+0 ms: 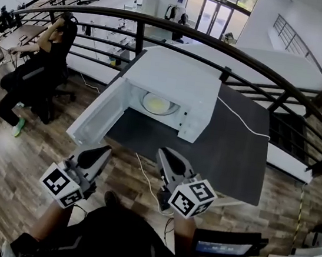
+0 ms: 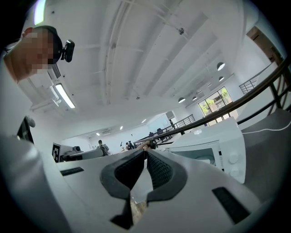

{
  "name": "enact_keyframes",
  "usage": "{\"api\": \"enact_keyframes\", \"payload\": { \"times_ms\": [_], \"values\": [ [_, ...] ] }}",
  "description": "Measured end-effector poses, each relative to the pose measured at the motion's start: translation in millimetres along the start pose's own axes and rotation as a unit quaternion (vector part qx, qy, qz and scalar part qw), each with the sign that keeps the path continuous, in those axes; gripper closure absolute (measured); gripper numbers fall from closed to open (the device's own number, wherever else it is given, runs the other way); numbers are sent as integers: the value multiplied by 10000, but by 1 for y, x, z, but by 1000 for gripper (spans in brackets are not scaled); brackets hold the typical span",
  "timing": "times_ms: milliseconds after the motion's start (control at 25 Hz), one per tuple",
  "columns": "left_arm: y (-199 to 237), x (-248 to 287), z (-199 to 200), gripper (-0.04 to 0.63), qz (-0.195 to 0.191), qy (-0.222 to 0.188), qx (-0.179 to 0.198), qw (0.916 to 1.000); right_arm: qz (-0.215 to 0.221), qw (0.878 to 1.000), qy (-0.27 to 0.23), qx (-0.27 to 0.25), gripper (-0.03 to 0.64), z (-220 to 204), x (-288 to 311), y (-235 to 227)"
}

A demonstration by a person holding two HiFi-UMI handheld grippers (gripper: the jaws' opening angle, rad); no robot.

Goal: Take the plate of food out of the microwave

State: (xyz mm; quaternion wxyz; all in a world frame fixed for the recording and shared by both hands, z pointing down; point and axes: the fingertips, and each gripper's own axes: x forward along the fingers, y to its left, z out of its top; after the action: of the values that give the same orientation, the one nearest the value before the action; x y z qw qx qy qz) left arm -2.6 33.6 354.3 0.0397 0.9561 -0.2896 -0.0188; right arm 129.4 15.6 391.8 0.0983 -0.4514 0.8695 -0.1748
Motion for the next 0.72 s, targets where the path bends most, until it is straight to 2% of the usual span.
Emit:
{"api": "enact_keyframes", "payload": {
  "times_ms": [200,480,720],
  "values": [
    [42,-2,12,591,-128,-110,-105,9998,-86,9999,-48,25,615,3,44,-2],
    [99,-6,22,591,-369,-225,-62,9990,-521,9977,-269,349,615,1,93,-14],
    [134,-18,25,591,-606,-371,-247,9972,-732,9950,-421,530,591,2,123,-17]
  ]
}}
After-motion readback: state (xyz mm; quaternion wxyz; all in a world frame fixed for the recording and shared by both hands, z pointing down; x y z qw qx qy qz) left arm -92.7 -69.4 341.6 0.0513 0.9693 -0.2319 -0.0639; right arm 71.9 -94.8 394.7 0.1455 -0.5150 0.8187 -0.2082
